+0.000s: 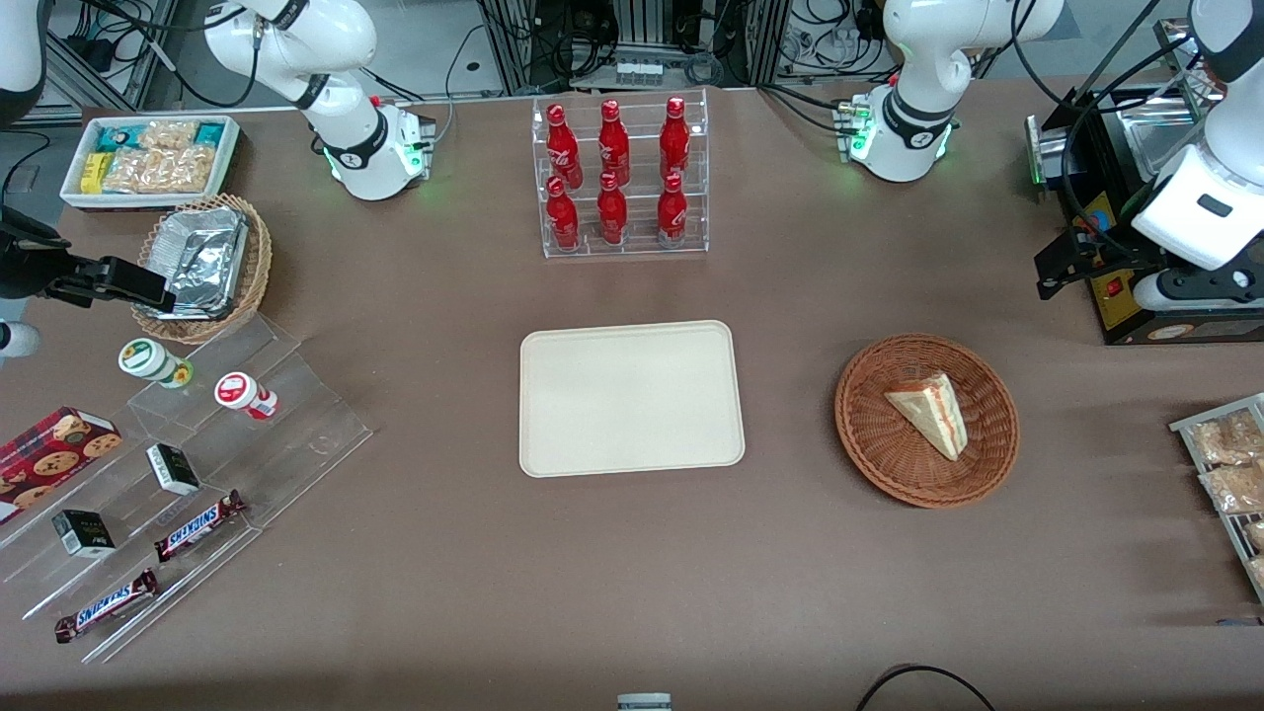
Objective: Place sandwich from basket to tray
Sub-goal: 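Lower the open left gripper over the wrapped sandwich in the basket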
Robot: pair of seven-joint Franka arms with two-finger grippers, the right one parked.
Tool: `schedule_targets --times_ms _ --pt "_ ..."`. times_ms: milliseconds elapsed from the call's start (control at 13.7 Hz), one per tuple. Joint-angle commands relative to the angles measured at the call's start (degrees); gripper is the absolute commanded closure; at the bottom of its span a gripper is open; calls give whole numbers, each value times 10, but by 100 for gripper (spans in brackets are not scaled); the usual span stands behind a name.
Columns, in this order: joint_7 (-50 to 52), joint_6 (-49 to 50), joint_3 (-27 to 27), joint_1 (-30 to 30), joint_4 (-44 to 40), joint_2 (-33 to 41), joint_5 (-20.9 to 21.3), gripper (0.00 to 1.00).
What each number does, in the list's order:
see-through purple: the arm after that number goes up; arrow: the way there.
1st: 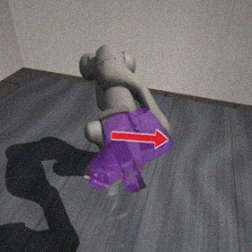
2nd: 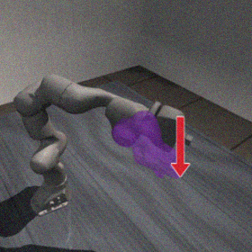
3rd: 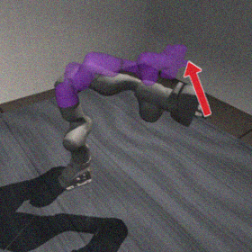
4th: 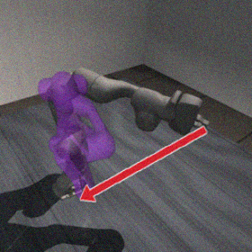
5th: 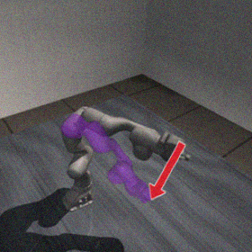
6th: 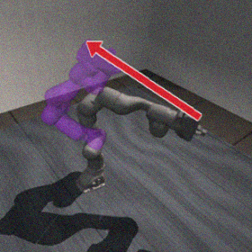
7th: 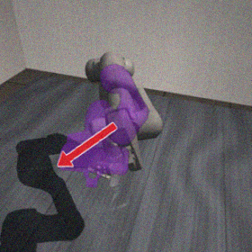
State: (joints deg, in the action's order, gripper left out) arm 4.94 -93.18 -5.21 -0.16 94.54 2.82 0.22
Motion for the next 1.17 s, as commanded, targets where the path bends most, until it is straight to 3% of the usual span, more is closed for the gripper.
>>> schedule_targets --times_ms 0,219,365,583,875,1094 --pt "-9 6 -2 -7 -18 -10 -14 0" --pt "-4 -7 -3 -6 -8 -43 -11 0" --pt "5 -73 -3 -5 51 -51 -11 0" --pt "91 -237 -6 -5 186 -43 -11 0" --pt "201 -381 -7 -5 305 -44 -9 0" --pt "249 -407 -7 -4 322 -69 -8 0"
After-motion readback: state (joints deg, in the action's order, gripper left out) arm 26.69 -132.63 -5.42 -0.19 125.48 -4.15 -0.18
